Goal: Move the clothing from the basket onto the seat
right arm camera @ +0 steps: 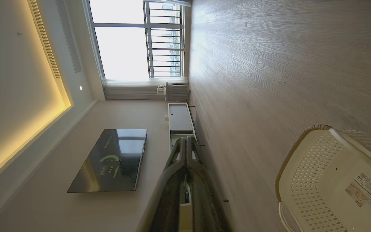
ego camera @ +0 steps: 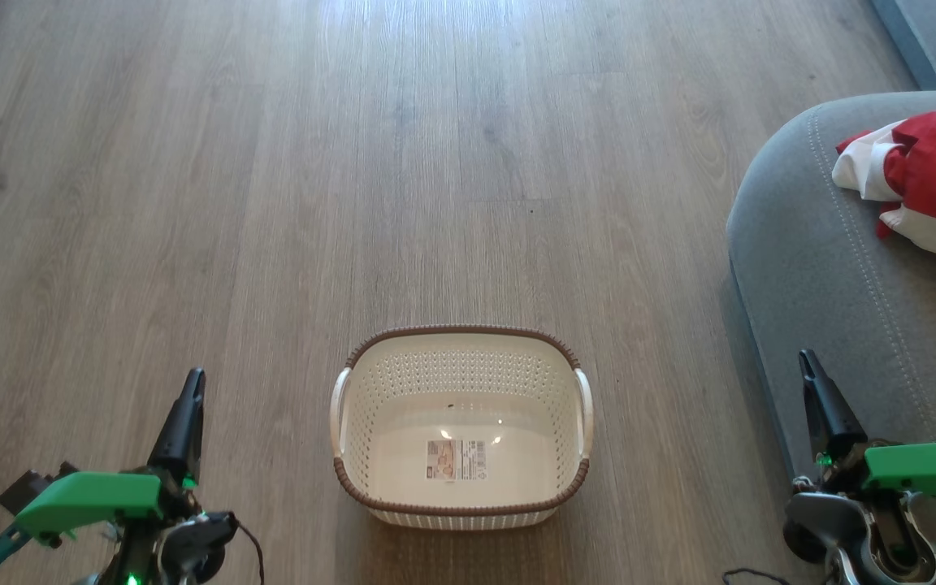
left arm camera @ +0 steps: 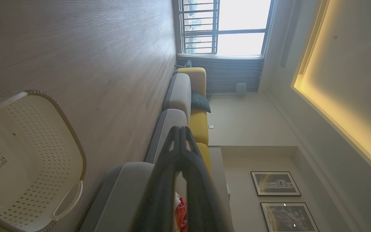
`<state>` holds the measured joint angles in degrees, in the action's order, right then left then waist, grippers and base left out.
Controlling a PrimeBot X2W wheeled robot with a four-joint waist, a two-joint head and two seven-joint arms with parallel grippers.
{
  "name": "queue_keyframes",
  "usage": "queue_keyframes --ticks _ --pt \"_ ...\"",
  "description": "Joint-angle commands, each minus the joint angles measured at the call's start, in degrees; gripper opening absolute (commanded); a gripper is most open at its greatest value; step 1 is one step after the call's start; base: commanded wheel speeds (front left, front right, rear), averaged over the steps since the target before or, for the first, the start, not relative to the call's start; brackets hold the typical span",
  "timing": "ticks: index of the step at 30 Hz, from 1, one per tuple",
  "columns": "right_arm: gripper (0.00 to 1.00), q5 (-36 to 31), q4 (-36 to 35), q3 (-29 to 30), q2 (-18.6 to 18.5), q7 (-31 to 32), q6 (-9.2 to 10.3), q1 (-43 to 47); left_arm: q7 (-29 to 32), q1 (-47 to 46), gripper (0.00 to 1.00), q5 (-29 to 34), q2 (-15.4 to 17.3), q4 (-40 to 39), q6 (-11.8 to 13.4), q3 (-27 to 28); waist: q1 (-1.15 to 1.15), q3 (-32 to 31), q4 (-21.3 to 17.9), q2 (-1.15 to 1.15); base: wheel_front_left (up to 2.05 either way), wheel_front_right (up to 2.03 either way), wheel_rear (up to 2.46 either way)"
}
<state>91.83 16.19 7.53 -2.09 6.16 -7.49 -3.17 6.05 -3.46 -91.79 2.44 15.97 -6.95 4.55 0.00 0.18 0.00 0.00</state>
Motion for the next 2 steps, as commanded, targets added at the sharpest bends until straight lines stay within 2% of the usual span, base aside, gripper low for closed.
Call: queue_keyframes --ticks 1,2 --pt "0.00 0.4 -2.2 -1.0 -0.8 0.3 0.00 -3.0 0.4 -2.7 0.00 -0.4 0.4 -1.9 -0.5 2.0 0.00 0.0 0.0 0.00 0.00 0.00 0.00" --pt "0.00 0.4 -2.2 -1.0 -0.8 0.3 0.00 -3.0 0.4 -2.7 0.00 -0.4 0.4 -1.9 -0.5 2.0 0.00 0.0 0.0 0.00 0.00 0.00 0.00"
